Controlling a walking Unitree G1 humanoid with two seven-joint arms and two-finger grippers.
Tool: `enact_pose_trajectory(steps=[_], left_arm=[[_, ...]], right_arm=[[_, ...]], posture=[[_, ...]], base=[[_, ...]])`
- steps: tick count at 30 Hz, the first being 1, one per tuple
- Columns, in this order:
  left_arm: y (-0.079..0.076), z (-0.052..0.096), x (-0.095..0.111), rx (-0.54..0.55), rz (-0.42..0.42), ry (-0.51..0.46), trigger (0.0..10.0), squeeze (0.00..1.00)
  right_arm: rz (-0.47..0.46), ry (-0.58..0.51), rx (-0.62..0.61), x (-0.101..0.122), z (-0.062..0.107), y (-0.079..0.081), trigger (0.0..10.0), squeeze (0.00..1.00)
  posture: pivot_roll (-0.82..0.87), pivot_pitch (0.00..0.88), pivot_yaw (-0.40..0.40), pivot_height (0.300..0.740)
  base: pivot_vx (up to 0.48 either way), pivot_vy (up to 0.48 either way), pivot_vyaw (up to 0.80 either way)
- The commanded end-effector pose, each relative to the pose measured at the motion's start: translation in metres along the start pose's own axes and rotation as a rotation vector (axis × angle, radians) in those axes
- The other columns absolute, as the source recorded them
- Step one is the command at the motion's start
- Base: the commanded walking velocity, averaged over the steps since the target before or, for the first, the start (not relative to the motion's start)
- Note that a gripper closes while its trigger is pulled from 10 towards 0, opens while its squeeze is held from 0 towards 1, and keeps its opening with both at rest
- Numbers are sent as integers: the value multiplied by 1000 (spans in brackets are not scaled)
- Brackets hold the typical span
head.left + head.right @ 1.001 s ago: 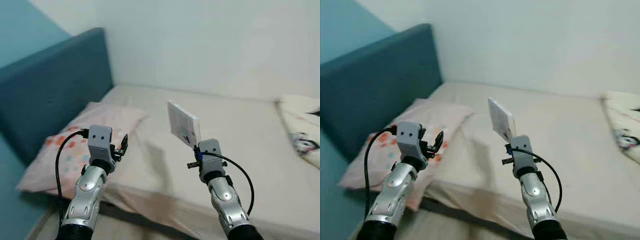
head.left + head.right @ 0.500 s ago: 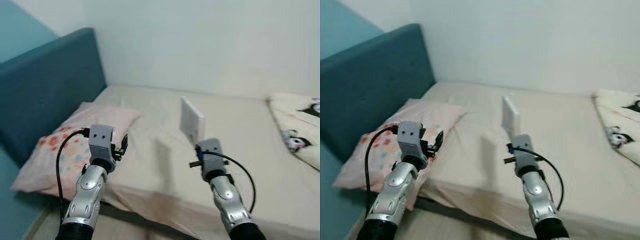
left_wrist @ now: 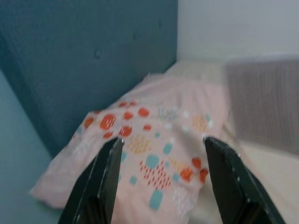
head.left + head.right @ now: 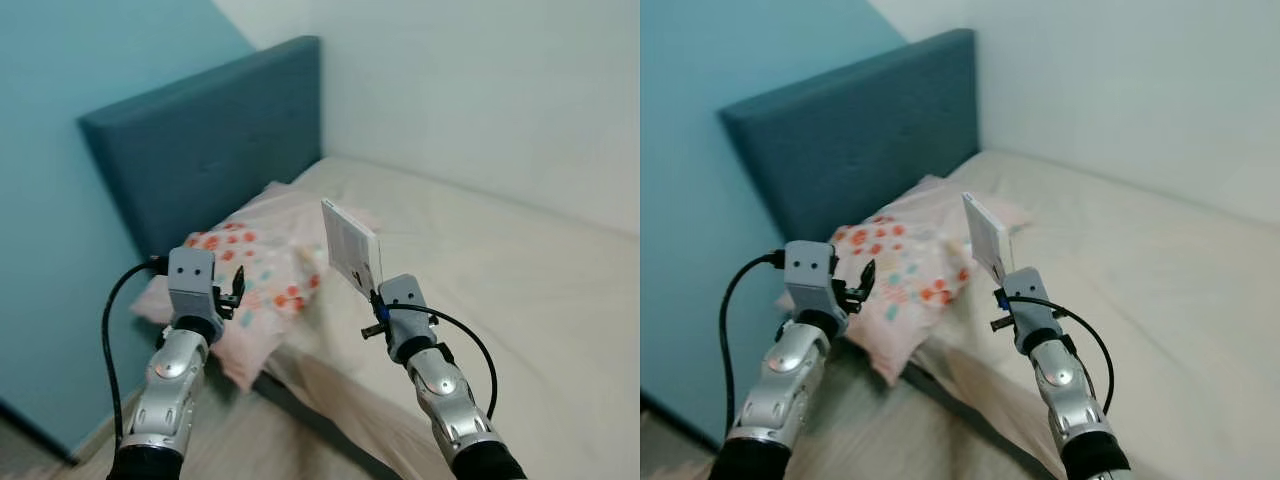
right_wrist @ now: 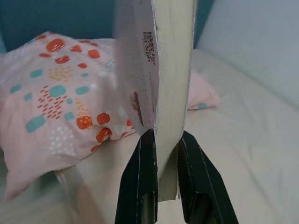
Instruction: Clean up the room
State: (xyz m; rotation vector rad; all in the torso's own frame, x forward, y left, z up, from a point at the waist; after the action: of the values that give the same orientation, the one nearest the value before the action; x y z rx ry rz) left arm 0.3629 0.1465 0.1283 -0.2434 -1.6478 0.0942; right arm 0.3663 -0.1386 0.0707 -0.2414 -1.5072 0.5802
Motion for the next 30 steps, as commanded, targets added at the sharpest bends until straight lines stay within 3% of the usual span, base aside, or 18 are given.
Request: enact_pose_trajectory(steps=[1, 9, 30], left_arm=[[7, 2, -3, 24, -10, 14, 10000, 0], [4, 2, -1, 0, 3, 8, 10000, 0], [4, 6, -2, -14, 16, 6, 10000, 0]], right_arm=[[7, -36, -11, 10, -3, -2, 10000, 0], [-19, -22, -50, 7, -3, -9, 10000, 0], [-23, -7, -51, 1, 3, -5, 10000, 0]], posture=[[98, 0, -19, 739], [98, 0, -17, 739], [92, 0, -13, 739]], base=[[0, 0, 0], [0, 0, 0], [315, 0, 0]])
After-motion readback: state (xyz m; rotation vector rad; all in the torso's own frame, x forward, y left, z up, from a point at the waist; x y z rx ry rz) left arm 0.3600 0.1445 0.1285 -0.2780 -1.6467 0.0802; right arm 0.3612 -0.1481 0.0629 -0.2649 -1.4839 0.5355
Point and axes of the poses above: a point about 5 cm out from each wrist's last joint towards the gripper, its own z axis pointing back from the gripper into the wrist, its own x axis along the axis of the wrist's last joint, y = z × x, the point moved 5 cm from there along -z, pointing out of the wrist towards the gripper, and after that the axes turned 13 degrees about z, right-handed, at the moved point
